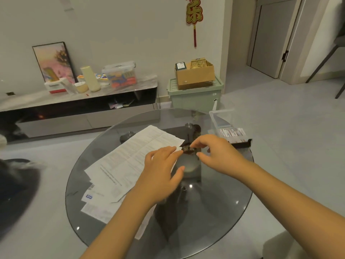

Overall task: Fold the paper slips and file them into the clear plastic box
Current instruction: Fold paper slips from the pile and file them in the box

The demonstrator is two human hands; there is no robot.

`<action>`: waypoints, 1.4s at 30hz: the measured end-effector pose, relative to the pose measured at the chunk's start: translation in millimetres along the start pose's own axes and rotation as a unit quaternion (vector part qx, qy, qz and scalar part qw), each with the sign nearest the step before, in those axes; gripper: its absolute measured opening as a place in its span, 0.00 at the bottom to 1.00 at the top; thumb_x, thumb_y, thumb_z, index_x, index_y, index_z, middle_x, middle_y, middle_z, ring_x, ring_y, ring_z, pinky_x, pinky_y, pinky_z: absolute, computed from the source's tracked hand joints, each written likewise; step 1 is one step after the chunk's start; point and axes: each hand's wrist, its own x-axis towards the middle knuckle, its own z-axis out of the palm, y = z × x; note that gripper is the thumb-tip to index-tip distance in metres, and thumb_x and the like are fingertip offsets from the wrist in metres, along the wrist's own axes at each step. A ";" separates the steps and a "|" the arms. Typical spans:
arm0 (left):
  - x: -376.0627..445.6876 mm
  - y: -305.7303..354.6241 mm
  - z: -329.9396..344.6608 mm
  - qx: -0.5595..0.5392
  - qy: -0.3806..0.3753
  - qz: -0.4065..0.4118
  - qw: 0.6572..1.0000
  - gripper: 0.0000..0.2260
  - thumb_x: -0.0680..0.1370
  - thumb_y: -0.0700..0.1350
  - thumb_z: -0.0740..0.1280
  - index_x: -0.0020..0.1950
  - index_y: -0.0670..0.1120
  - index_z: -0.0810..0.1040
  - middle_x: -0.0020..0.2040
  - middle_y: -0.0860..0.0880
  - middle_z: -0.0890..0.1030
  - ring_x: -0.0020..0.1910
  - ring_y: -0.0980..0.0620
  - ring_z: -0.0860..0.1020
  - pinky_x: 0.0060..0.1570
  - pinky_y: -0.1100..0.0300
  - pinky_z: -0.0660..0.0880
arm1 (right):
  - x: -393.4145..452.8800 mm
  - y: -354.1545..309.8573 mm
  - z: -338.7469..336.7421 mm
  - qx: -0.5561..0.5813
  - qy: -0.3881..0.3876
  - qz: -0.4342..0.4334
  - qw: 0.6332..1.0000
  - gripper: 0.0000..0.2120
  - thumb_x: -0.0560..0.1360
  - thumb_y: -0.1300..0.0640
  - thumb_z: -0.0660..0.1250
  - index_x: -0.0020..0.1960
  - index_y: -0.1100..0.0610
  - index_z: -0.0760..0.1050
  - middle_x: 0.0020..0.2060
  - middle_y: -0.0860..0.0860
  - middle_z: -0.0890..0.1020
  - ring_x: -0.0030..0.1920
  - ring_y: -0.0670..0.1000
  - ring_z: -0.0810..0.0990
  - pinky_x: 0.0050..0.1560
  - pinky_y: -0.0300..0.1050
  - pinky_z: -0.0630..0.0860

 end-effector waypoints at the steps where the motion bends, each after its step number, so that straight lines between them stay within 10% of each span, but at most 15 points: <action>1: -6.7 -7.1 2.1 0.004 -0.003 -0.029 1.000 0.22 0.80 0.56 0.54 0.74 0.56 0.60 0.75 0.55 0.59 0.74 0.55 0.55 0.73 0.53 0.47 | 0.1 -2.3 6.5 -0.003 -0.013 -0.002 1.000 0.13 0.75 0.60 0.64 0.58 0.51 0.76 0.53 0.47 0.78 0.55 0.46 0.75 0.55 0.42 0.73; 11: -35.5 -82.4 23.0 0.097 -0.142 -0.260 0.950 0.38 0.75 0.67 0.54 0.77 0.51 0.44 0.77 0.42 0.46 0.75 0.40 0.46 0.72 0.40 0.49 | 1.5 -8.7 49.8 -0.068 -0.121 -0.025 0.990 0.16 0.75 0.57 0.63 0.63 0.51 0.73 0.58 0.47 0.76 0.58 0.47 0.74 0.55 0.41 0.72; 18: -42.4 -85.9 12.4 0.111 -0.069 -0.212 0.969 0.25 0.79 0.59 0.55 0.74 0.51 0.58 0.70 0.49 0.67 0.67 0.46 0.66 0.64 0.49 0.63 | 6.0 -9.5 66.1 -0.076 -0.154 -0.034 0.985 0.17 0.75 0.56 0.63 0.64 0.50 0.71 0.61 0.47 0.76 0.60 0.47 0.75 0.58 0.46 0.74; 25: -45.1 -73.2 1.0 0.094 0.027 -0.158 0.983 0.10 0.80 0.50 0.60 0.43 0.52 0.79 0.39 0.56 0.79 0.37 0.57 0.74 0.31 0.67 0.64 | 5.2 -18.9 73.8 -0.064 -0.094 -0.072 0.991 0.22 0.74 0.49 0.66 0.67 0.45 0.67 0.60 0.46 0.71 0.52 0.46 0.75 0.52 0.44 0.75; 34: -58.3 -41.6 -1.8 -0.060 0.073 -0.147 0.985 0.09 0.74 0.54 0.68 0.35 0.55 0.74 0.30 0.58 0.74 0.35 0.58 0.73 0.32 0.67 0.64 | -1.5 -26.4 76.3 -0.080 -0.087 -0.097 0.988 0.08 0.75 0.48 0.65 0.49 0.47 0.81 0.46 0.43 0.80 0.49 0.46 0.73 0.48 0.43 0.72; 37: -61.3 -45.2 -8.3 -0.114 0.094 -0.163 0.976 0.05 0.71 0.54 0.71 0.44 0.56 0.80 0.38 0.61 0.80 0.41 0.61 0.77 0.39 0.65 0.72 | -4.1 -22.9 70.3 -0.038 -0.065 -0.048 0.996 0.07 0.76 0.50 0.65 0.46 0.50 0.80 0.38 0.45 0.82 0.41 0.46 0.77 0.41 0.42 0.73; 42: -66.6 -53.7 -20.5 -0.071 0.194 -0.169 0.964 0.24 0.69 0.54 0.73 0.64 0.55 0.74 0.58 0.58 0.77 0.56 0.58 0.73 0.60 0.57 0.68 | -3.5 -17.4 60.7 0.033 -0.052 0.074 0.995 0.09 0.78 0.53 0.62 0.48 0.59 0.76 0.40 0.50 0.82 0.42 0.51 0.78 0.41 0.44 0.72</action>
